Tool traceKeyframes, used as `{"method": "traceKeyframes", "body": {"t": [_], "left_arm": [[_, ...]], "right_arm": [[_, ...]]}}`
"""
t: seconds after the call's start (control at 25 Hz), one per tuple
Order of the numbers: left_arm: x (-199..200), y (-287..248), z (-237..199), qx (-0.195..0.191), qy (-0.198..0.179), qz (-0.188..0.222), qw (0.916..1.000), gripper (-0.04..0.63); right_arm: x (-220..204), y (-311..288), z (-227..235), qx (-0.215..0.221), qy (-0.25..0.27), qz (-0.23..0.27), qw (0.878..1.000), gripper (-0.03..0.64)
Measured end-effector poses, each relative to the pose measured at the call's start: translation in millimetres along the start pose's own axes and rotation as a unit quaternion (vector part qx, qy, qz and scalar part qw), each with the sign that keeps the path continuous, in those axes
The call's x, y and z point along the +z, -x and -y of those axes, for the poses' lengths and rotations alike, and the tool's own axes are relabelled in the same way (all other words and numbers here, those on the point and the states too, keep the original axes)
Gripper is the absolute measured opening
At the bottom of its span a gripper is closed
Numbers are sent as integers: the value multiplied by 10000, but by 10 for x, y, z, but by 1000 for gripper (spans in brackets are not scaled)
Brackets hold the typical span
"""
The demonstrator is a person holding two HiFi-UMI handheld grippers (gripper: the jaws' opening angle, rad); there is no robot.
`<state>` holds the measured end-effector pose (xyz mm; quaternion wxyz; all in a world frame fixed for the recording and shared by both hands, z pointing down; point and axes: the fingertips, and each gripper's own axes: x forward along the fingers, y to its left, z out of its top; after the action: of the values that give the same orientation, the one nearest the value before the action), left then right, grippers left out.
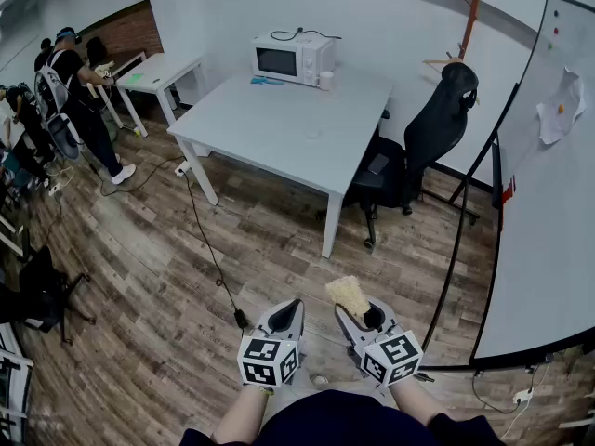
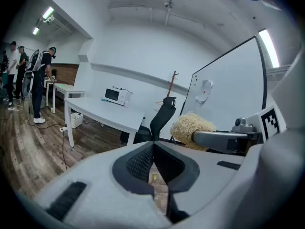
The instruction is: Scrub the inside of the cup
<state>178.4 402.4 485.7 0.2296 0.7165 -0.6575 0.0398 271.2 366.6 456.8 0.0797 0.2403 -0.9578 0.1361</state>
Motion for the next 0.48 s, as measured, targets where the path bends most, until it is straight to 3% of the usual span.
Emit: {"method": "traceKeyframes", "body": {"t": [0.48], "left_arm": [[39, -132, 211, -26, -47, 115, 9999, 18]], "right_arm": [[74, 196, 183, -135, 99, 132, 9998, 179]]}}
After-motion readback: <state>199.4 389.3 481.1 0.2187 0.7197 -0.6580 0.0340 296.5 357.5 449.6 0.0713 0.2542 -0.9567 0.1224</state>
